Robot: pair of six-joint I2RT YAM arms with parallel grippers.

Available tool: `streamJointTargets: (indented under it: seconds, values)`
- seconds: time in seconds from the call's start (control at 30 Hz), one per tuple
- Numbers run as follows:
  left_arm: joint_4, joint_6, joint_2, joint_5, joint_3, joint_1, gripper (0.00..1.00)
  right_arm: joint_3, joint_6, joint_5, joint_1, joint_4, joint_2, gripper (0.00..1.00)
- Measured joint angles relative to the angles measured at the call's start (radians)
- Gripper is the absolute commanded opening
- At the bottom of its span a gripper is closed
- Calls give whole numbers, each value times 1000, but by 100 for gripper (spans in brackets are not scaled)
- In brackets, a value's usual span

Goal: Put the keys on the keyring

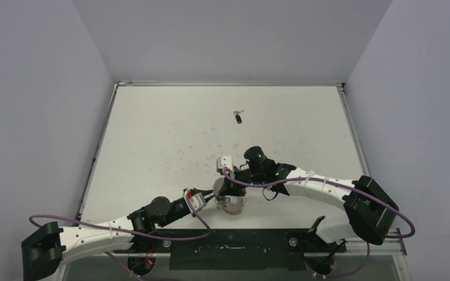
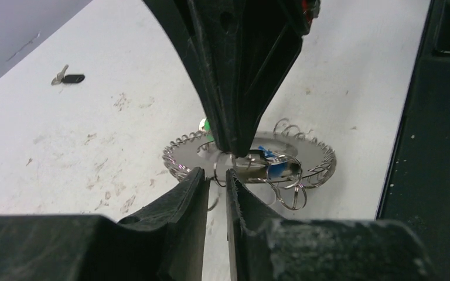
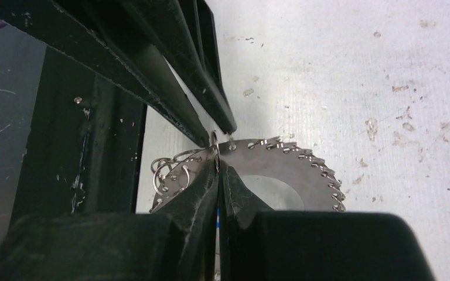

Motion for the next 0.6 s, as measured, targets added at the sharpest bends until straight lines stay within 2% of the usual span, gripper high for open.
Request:
streamJointTargets:
  seconds: [0.03,0.13,0.6]
  values:
    - [-19,0,-10,-11,0,0,27,0,7,5,1,-6,-1,0]
    - [-65,-8,-23,-39,0,0,32,0,25,19,3,-14,-11,0]
    - [-111,-14,71,-47,43,0,36,0,37,42,9,-16,-26,0]
